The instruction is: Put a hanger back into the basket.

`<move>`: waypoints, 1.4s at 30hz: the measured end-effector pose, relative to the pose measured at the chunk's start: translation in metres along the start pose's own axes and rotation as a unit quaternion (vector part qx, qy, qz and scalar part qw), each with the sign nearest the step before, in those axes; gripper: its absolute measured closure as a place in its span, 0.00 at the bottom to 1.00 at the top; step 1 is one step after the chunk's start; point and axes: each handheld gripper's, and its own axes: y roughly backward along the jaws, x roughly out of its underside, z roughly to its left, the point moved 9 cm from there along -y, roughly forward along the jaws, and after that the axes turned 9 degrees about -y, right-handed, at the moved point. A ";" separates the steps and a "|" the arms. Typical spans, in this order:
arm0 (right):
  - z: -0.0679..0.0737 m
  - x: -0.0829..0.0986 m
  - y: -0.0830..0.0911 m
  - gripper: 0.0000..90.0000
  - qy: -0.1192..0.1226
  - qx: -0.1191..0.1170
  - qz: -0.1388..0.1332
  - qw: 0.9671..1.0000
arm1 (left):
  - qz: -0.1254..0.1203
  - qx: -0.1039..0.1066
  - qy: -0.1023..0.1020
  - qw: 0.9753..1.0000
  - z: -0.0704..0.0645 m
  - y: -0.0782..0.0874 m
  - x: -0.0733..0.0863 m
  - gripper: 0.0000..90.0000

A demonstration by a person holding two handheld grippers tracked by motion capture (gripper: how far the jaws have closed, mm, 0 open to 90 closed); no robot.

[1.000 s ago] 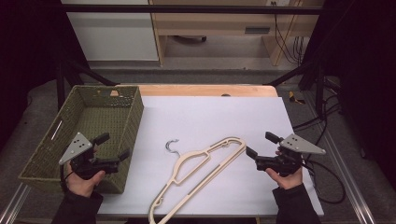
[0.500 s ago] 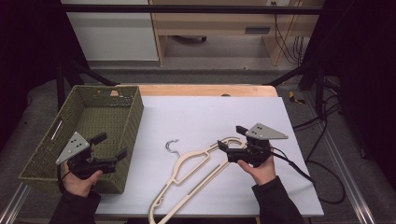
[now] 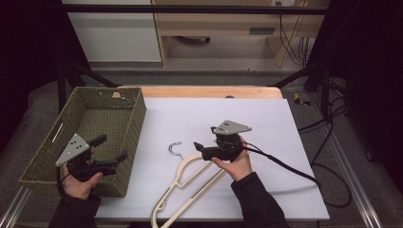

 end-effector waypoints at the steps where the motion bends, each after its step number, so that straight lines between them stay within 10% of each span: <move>1: 0.003 0.001 -0.005 0.24 0.004 0.000 0.006 1.000 | 0.000 0.000 0.000 1.000 0.000 0.000 0.000 0.04; 26: 0.016 0.052 -0.097 0.52 0.002 -0.008 0.126 0.992 | 0.002 -0.001 -0.001 1.000 0.000 -0.001 0.001 0.04; 42: 0.021 0.076 -0.119 0.85 -0.021 -0.010 0.170 0.985 | 0.001 -0.002 -0.002 1.000 0.000 -0.001 0.000 0.04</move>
